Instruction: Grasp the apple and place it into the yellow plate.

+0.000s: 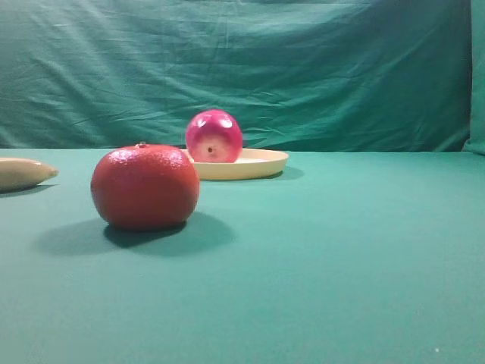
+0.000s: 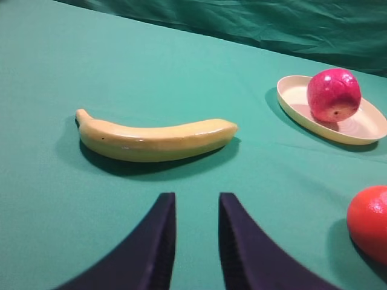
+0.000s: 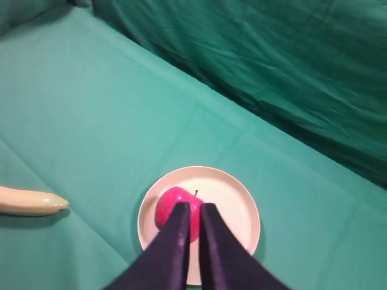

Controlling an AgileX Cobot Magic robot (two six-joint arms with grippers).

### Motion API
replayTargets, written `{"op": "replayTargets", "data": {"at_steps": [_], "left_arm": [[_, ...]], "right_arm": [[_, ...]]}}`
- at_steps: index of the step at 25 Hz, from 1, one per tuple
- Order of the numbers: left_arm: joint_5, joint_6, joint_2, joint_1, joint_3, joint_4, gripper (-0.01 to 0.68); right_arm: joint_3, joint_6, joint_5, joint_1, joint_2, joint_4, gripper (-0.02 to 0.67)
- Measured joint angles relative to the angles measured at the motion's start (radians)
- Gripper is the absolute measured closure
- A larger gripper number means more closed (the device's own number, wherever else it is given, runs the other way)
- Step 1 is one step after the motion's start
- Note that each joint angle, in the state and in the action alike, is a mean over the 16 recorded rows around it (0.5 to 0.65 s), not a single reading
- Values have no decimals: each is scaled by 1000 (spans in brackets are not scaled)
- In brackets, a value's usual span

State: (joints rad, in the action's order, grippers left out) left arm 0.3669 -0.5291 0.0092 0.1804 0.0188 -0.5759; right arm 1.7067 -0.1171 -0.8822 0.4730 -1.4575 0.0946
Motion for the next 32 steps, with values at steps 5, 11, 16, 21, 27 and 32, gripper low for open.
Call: {"op": "replayTargets", "data": {"at_steps": [5, 11, 16, 21, 27, 32], "left_arm": [[0, 0, 0, 0, 0, 0, 516], [0, 0, 0, 0, 0, 0, 516], [0, 0, 0, 0, 0, 0, 516], [0, 0, 0, 0, 0, 0, 516], [0, 0, 0, 0, 0, 0, 516], [0, 0, 0, 0, 0, 0, 516]], "right_arm": [[-207, 38, 64, 0, 226, -28, 649], [-541, 43, 193, 0, 536, -31, 649], [-784, 42, 260, 0, 792, -37, 649], [-945, 40, 267, 0, 993, -52, 649], [-1080, 39, 260, 0, 1129, -78, 649], [-1191, 39, 299, -18, 1189, -94, 649]]}}
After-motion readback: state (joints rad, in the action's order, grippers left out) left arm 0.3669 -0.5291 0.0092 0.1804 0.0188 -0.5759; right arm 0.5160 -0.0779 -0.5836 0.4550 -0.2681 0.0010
